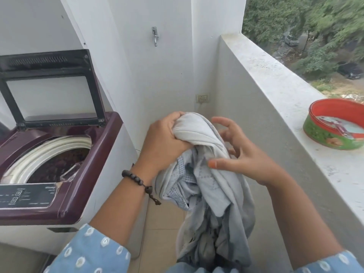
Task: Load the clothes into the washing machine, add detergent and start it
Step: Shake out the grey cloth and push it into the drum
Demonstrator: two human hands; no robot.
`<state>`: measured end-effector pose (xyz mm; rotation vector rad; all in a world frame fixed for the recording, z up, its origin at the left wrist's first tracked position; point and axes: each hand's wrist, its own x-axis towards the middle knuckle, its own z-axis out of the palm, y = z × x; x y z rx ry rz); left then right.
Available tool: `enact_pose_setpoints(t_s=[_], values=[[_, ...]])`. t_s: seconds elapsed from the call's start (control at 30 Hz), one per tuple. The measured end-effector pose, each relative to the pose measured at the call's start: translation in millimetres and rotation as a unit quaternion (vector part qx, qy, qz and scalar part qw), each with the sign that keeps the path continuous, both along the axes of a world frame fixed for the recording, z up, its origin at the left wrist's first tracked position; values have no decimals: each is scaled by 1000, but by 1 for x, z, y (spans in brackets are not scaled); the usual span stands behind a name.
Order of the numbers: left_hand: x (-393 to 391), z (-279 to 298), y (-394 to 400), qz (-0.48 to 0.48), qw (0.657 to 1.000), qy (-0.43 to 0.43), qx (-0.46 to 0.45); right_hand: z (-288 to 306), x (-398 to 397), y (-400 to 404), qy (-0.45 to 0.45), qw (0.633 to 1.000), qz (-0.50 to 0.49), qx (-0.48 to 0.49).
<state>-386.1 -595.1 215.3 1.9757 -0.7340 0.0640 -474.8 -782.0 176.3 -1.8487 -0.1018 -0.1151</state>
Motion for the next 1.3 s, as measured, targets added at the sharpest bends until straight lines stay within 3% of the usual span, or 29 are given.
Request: enact_pose_setpoints(t_s=[0.17, 0.27, 0.37, 0.5, 0.67, 0.73, 0.8, 0.9, 1.0, 1.1, 1.2, 1.3], values=[[15, 18, 14, 40, 966, 122, -226, -46, -6, -7, 110, 992, 54, 25], [15, 27, 14, 62, 928, 181, -321, -61, -5, 10, 90, 992, 77, 41], [14, 28, 15, 68, 892, 261, -363, -66, 0, 27, 54, 996, -8, 64], [12, 30, 19, 46, 899, 293, -321, -69, 0, 22, 9, 985, -81, 149], [23, 18, 33, 33, 905, 324, -274, -51, -1, 7, -16, 945, -118, 305], [27, 7, 41, 31, 940, 297, -166, -44, -2, 0, -31, 938, -120, 325], [29, 0, 52, 32, 967, 251, 18, -38, -4, -7, -45, 944, -105, 311], [28, 5, 64, -14, 940, 195, 280, -31, -7, -13, -38, 976, -63, 203], [9, 10, 47, -147, 894, 130, 402, -27, -4, -5, -9, 997, -19, 71], [-17, -13, 8, -209, 890, 60, 401, -22, -1, 6, -5, 999, 18, 45], [-21, -36, -11, -170, 947, 68, 263, -19, -4, 6, -16, 998, 8, 57], [-14, -43, -11, -147, 970, 79, 174, -21, -4, 4, -24, 997, 1, 78]])
